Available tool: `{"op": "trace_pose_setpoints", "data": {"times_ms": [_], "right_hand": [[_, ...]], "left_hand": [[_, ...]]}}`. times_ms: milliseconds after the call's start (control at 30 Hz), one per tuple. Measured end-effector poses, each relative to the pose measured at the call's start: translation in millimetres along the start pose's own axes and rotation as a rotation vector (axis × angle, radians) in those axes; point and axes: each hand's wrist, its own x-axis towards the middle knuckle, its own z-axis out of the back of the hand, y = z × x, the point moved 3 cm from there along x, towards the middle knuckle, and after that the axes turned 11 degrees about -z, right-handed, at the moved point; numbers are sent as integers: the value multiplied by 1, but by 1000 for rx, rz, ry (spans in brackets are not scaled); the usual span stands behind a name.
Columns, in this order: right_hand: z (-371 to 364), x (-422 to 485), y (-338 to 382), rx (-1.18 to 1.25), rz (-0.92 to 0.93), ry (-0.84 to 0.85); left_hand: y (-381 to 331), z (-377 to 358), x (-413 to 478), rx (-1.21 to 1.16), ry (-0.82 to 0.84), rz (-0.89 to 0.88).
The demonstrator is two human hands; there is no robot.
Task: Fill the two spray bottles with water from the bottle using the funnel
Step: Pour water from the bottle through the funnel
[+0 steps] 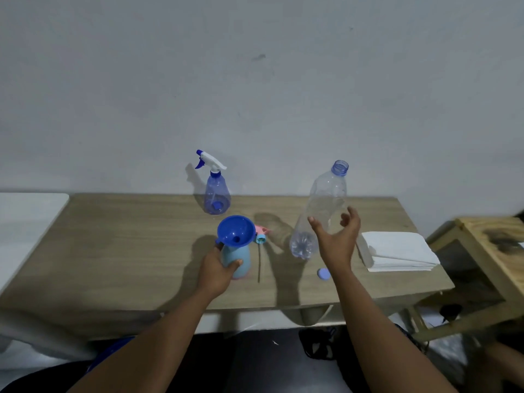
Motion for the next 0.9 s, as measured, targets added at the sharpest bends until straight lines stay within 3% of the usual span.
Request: {"op": "trace_pose_setpoints", "data": {"times_ms": [133,300,500,667,900], "right_hand": [[-5,24,18,15,37,168],[-8,25,22,41,102,198],[-5,10,57,-9,343,295],[-8,-7,75,-293,493,533],[-10,-19,68,-962,698,606]], "left_hand": [[-7,1,-8,-25,-79,17],[-31,6,-11,-81,-208,-13],[-52,8,-6,-83,-218,-100],[-57,9,-1,-118,-205,-129],[-58,14,-1,-141,-178,-154]]}}
